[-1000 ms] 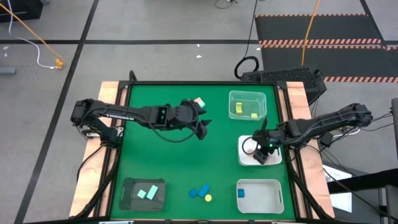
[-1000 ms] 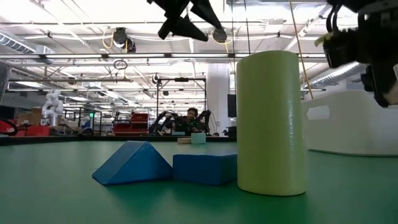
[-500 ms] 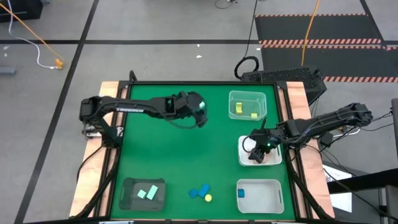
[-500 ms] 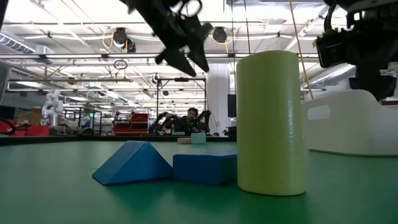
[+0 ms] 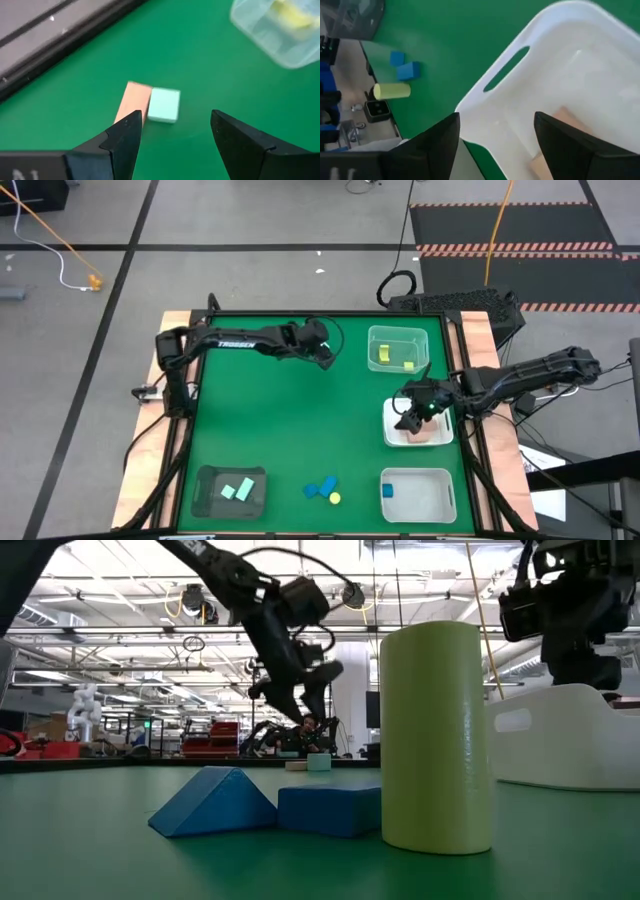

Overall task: Sort & place blocks by color
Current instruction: Put the light blue block into the black transparent bin

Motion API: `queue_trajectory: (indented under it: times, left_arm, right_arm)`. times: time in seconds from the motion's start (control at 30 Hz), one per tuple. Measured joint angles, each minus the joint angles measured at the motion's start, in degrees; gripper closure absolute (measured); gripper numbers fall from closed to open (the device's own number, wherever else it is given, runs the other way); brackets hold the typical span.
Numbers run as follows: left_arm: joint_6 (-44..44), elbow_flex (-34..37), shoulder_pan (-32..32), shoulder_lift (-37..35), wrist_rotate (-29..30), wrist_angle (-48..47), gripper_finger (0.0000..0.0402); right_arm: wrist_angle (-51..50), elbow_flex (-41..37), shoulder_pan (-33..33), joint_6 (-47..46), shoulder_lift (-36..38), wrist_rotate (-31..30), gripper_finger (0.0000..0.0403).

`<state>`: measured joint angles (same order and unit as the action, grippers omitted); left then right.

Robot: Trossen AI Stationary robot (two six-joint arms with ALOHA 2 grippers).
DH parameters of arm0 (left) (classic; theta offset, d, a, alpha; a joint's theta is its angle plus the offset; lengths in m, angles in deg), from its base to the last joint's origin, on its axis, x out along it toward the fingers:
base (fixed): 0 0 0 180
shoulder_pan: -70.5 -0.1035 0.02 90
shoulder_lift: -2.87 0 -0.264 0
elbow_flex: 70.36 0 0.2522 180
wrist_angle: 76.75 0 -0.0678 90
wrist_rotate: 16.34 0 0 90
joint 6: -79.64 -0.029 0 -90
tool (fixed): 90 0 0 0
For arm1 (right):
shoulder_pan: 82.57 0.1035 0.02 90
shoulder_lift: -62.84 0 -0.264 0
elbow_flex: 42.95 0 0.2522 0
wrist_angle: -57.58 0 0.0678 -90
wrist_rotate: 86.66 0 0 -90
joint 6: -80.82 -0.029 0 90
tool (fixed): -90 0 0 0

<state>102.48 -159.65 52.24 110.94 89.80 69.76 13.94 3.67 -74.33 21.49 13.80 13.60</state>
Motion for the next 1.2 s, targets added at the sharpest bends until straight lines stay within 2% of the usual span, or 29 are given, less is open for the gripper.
queue_trajectory:
  times: [0.63, 0.77, 1.0, 1.1, 1.2]
  left_arm:
    - [-1.82, 0.0, -2.95, 9.36, -0.85, 5.47, 0.0163]
    - [-5.99, -0.07, -2.84, 10.54, 1.08, 7.71, 0.0163]
    - [-15.18, -0.07, -2.76, 10.6, 1.09, 5.85, 0.0164]
    - [-18.25, -0.07, -2.77, 10.58, 0.98, 4.9, 0.0185]
    - [-18.46, -0.07, -3.09, 10.54, 0.93, 4.79, 0.0237]
  right_arm:
    - [3.4, 0.0, -4.88, 0.11, -0.04, 0.24, 0.0156]
    - [3.82, 0.0, -5.76, 0.04, -0.04, 0.27, 0.0156]
    - [5.56, 0.0, -7.58, 0.17, -0.04, 0.31, 0.0156]
    - [5.65, 0.0, -8.69, 0.17, -0.04, 0.31, 0.0156]
    - [5.65, 0.0, -9.76, 0.2, -0.04, 0.32, 0.0156]
